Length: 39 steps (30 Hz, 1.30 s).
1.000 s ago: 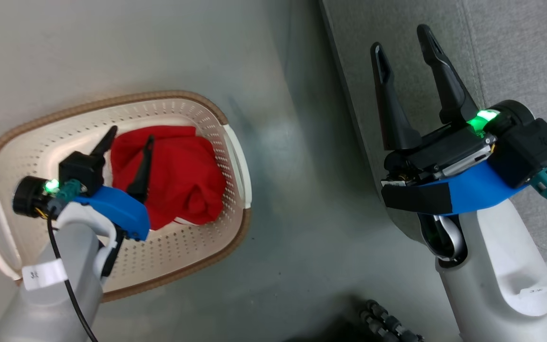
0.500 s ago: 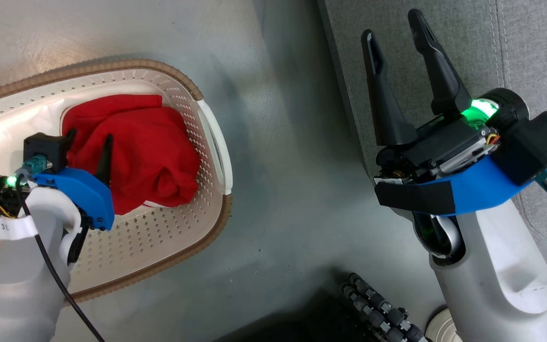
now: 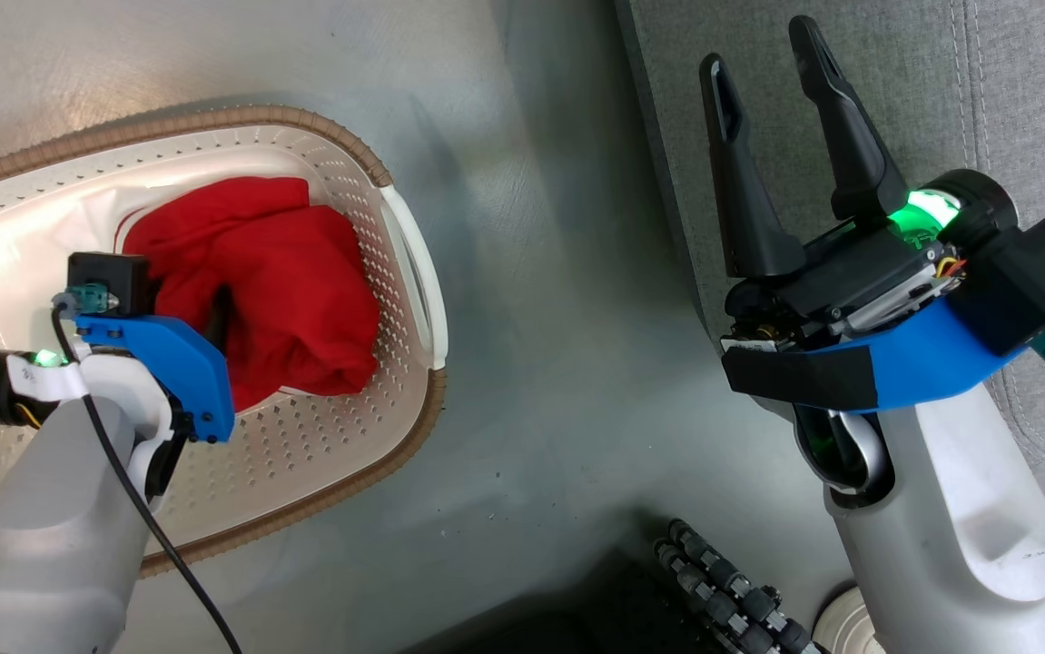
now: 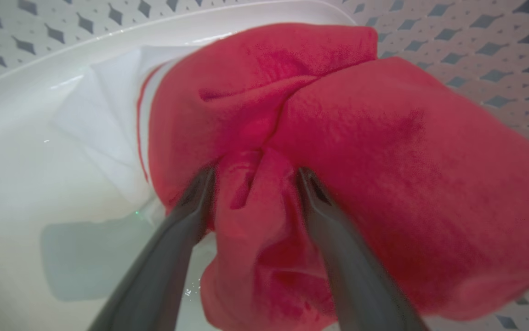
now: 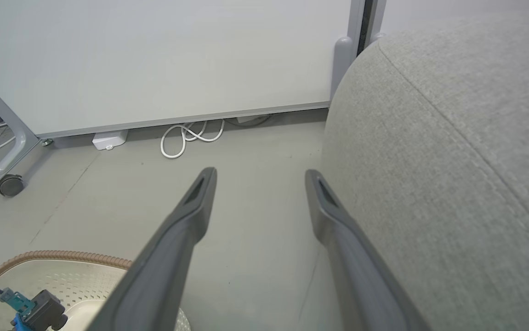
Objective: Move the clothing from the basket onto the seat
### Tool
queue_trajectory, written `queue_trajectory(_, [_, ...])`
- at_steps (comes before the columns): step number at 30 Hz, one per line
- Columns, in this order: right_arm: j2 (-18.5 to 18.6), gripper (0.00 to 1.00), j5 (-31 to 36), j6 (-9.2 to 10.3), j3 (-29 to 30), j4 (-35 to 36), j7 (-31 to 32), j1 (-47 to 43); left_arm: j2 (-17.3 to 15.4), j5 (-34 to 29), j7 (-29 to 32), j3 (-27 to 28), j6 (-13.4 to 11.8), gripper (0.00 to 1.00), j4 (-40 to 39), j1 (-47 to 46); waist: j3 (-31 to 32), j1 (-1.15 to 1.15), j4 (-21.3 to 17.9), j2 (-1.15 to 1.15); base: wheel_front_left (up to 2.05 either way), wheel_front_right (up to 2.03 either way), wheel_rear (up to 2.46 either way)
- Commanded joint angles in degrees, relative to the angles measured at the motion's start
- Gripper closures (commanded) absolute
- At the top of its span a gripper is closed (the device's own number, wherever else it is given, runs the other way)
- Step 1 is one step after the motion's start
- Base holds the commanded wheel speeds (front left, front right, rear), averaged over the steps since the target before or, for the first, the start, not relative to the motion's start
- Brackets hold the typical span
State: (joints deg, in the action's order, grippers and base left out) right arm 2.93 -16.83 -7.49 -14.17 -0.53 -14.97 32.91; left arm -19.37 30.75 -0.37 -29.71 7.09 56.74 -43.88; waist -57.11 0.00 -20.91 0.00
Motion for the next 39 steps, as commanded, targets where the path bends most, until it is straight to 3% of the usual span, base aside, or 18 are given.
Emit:
queue_trajectory(1, [-0.1,0.0,-0.4,-0.01,0.2,0.2,-0.3,-0.2,0.1,0.6,1.1,-0.2,0.2,0.0,0.2,-0.9,0.1,0.0,0.0,0.0,0.0,0.0,0.0])
queue_trajectory(2, [-0.1,0.0,-0.5,-0.01,0.2,0.2,-0.3,-0.2,0.2,0.9,1.8,-0.5,0.3,0.0,0.3,-0.8,0.1,0.0,0.0,0.0,0.0,0.0,0.0])
queue_trajectory(3, [-0.1,0.0,-0.5,-0.01,0.2,0.2,-0.3,-0.2,0.3,1.1,2.4,-0.7,0.4,0.38,0.2,-0.8,0.2,0.0,0.0,0.0,0.0,0.0,0.0])
queue_trajectory(4, [-0.1,0.0,-0.6,-0.01,0.1,0.2,-0.3,-0.1,0.3,1.3,2.8,-1.0,0.4,0.98,0.1,-0.8,0.3,0.0,0.0,0.0,0.0,0.0,0.0])
queue_trajectory(18, [-0.1,0.0,-1.1,-0.01,-0.6,-0.1,-0.3,1.1,-2.1,5.2,2.3,-3.9,0.4,1.0,-1.0,0.2,0.8,0.0,-0.8,0.0,0.0,0.0,0.0])
queue_trajectory(25, [-0.1,0.0,-0.7,-0.01,-0.8,-1.3,-0.3,1.5,-1.7,7.3,1.1,-5.7,0.4,1.0,-0.3,0.2,2.6,0.0,-0.3,0.0,0.0,0.0,0.0])
queue_trajectory(39, [0.0,0.0,3.2,-0.01,0.8,-7.9,-0.3,-2.6,3.2,13.8,-9.3,-13.8,0.4,1.0,-1.5,4.8,21.2,0.0,5.4,0.0,0.0,0.0,0.0])
